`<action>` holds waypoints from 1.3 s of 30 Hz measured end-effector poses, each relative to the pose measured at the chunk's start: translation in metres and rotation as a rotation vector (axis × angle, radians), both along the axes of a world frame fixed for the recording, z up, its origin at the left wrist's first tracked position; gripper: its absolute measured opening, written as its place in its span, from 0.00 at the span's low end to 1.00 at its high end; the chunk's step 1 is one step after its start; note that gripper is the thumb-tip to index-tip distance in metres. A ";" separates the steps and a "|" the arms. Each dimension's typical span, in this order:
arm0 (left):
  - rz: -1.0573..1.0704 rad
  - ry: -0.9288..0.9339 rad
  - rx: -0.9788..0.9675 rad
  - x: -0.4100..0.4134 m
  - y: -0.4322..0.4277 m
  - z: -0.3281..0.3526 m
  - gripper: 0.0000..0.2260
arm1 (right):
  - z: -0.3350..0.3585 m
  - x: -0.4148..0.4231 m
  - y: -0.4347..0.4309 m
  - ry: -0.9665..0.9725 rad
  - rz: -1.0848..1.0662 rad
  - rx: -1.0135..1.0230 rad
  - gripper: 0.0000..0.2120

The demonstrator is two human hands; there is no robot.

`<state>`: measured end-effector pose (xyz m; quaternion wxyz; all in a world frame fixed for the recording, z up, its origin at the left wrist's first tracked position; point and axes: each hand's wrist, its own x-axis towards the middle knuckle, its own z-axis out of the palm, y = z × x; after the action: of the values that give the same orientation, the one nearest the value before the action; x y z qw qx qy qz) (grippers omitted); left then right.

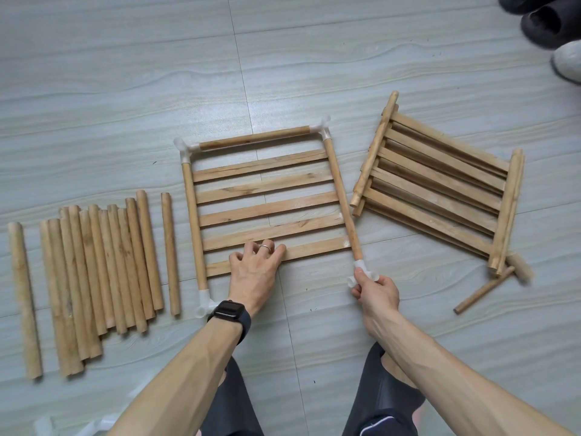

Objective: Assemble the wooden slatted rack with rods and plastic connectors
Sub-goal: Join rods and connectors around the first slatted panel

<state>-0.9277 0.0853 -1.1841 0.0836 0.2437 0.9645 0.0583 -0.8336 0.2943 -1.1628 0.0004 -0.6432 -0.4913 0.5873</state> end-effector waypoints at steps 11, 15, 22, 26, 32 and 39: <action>-0.042 -0.018 0.113 -0.004 -0.007 -0.004 0.16 | 0.005 0.000 0.001 0.043 -0.004 0.051 0.09; -0.084 -0.012 0.131 -0.004 -0.013 -0.006 0.11 | 0.011 -0.003 0.000 0.034 0.032 0.078 0.08; -0.181 0.043 0.194 -0.009 -0.023 -0.009 0.07 | 0.017 -0.003 0.003 0.018 0.278 0.132 0.05; -0.230 0.067 0.202 -0.012 -0.023 -0.011 0.11 | 0.018 -0.006 0.004 0.041 0.304 0.140 0.06; -0.279 0.052 0.188 -0.016 -0.025 -0.012 0.12 | 0.023 -0.009 0.010 -0.057 0.607 0.278 0.14; -0.330 0.064 0.177 -0.021 -0.026 -0.012 0.12 | 0.037 -0.007 0.007 -0.160 0.844 0.356 0.21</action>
<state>-0.9488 0.0597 -1.1957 0.0396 0.4068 0.9047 0.1206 -0.8406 0.3012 -1.1262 -0.1660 -0.4202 -0.8017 0.3913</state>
